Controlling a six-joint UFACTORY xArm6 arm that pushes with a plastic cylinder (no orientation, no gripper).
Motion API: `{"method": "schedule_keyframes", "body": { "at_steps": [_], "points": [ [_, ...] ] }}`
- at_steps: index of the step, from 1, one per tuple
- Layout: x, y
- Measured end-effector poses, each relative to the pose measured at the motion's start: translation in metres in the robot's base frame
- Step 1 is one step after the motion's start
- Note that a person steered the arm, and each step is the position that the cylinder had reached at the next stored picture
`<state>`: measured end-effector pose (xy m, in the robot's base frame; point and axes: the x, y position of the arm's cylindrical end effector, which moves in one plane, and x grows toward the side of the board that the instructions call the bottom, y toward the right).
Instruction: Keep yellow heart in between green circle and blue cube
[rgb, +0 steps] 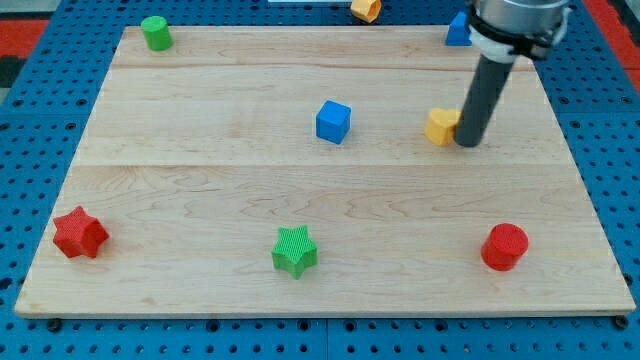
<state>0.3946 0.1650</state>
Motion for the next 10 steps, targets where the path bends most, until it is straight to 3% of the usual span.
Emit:
{"method": "schedule_keyframes", "body": {
  "at_steps": [4,6,9,10],
  "points": [
    [-0.077,-0.153],
    [-0.095,-0.03],
    [-0.13,-0.086],
    [-0.132,-0.132]
  ]
}}
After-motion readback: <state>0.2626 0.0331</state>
